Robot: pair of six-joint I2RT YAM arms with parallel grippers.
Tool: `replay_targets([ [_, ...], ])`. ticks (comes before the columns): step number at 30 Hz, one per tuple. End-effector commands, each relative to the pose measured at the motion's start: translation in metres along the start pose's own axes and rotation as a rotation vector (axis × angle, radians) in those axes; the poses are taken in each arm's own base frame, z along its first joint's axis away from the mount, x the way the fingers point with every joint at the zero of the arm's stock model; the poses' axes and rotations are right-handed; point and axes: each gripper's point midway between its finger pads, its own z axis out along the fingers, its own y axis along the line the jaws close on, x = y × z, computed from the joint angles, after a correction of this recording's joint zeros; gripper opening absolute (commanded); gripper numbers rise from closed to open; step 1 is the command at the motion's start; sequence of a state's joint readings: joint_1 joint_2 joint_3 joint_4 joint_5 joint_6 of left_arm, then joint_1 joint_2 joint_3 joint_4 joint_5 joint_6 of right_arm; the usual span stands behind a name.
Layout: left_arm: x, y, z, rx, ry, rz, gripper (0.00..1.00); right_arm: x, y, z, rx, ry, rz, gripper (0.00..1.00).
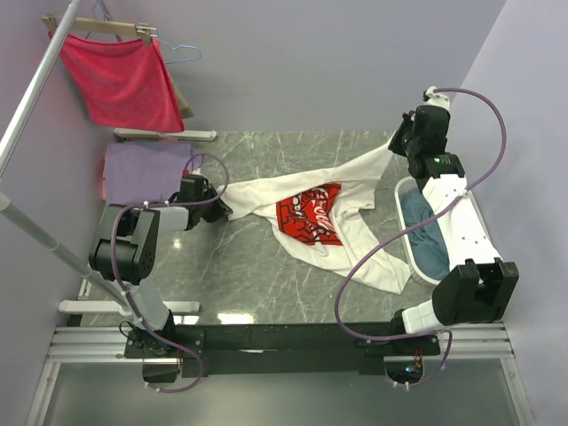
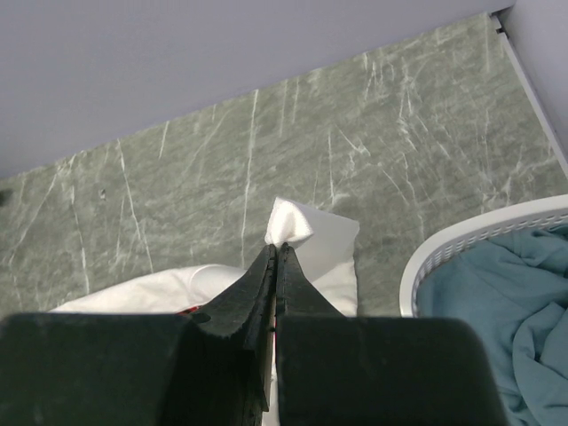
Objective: Fold and stack the t-shirts
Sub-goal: Flatten out the tshirt
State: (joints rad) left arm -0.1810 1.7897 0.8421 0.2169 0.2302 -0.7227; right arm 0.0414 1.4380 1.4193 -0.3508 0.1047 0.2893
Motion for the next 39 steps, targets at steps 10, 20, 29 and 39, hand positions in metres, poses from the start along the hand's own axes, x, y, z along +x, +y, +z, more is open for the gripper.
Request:
replay_targets([
  [10, -0.143, -0.147, -0.208, 0.12, -0.413, 0.255, 0.01, -0.076, 0.015, -0.082, -0.082, -0.213, -0.011, 0.0],
  [20, -0.159, -0.217, -0.372, 0.304, -0.624, 0.342, 0.01, -0.13, 0.019, -0.239, -0.192, -0.45, -0.021, 0.0],
  [29, -0.143, -0.232, -0.495, 0.357, -0.78, 0.395, 0.01, -0.151, 0.025, -0.361, -0.342, -0.635, 0.027, 0.0],
  [39, -0.145, -0.241, -0.504, 0.387, -0.777, 0.38, 0.01, -0.174, 0.028, -0.368, -0.342, -0.689, 0.049, 0.0],
])
